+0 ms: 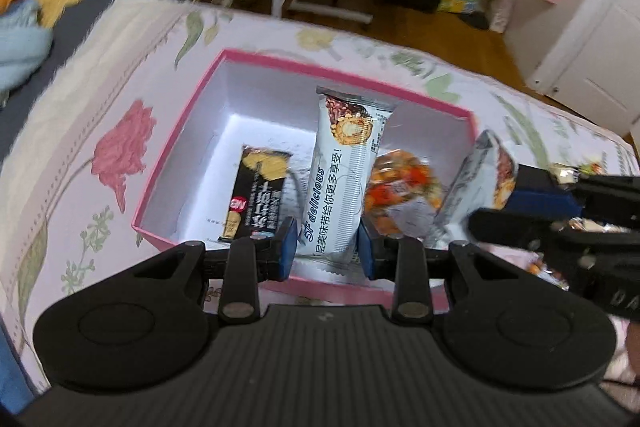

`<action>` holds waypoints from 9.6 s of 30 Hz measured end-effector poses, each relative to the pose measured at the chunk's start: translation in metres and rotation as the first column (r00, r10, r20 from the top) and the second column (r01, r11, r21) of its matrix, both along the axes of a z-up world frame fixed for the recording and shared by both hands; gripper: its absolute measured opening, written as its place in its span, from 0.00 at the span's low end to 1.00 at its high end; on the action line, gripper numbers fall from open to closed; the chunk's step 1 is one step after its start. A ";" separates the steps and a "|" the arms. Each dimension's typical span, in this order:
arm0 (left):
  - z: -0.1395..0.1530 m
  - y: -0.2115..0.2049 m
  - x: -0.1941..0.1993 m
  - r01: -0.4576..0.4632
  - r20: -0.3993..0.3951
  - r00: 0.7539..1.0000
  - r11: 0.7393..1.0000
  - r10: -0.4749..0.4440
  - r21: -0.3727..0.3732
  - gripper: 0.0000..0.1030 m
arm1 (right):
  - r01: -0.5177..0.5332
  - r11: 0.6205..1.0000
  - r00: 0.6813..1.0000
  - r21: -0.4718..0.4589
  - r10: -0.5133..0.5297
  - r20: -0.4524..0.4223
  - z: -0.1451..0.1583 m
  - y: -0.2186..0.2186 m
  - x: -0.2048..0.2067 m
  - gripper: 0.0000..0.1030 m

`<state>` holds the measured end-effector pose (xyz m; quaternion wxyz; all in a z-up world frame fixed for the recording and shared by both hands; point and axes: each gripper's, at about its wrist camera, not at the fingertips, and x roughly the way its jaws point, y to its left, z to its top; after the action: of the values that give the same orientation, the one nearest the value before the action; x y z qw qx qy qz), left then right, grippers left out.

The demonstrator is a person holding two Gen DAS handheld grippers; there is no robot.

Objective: Organize snacks
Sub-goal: 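Carry both white bars over the pink box and open both grippers, then move both tools back toward the second peanut bag, then grasp the second clear peanut bag with the left gripper, then carry the peanut bag into the pink box and open the left gripper, then move both tools back toward the noodle packet, then grasp the beige noodle packet with the left gripper, then carry the noodle packet over the pink box and open the left gripper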

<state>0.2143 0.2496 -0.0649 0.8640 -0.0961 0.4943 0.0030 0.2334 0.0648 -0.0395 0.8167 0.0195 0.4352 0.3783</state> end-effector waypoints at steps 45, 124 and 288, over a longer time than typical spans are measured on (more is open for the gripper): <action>0.061 -0.174 -0.046 0.419 0.018 0.908 0.908 -0.420 0.027 0.63 | 0.083 0.969 0.997 -0.233 -0.078 0.029 0.043 -0.207 -0.063 0.63; -0.060 -0.264 -0.042 0.429 -0.170 0.847 0.837 -0.504 -0.341 0.53 | 0.131 0.939 0.991 -0.317 -0.118 0.058 -0.065 -0.187 -0.108 0.82; -0.105 -0.334 0.019 0.283 -0.063 0.937 0.853 -0.343 -0.439 0.61 | 0.211 0.906 0.976 -0.368 -0.215 0.030 -0.087 -0.265 -0.040 0.98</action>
<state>0.2336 -0.0844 -0.1697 0.7747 -0.1986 0.5510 -0.2382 0.1931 -0.2005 -0.1265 0.8397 -0.0851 0.4983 0.1983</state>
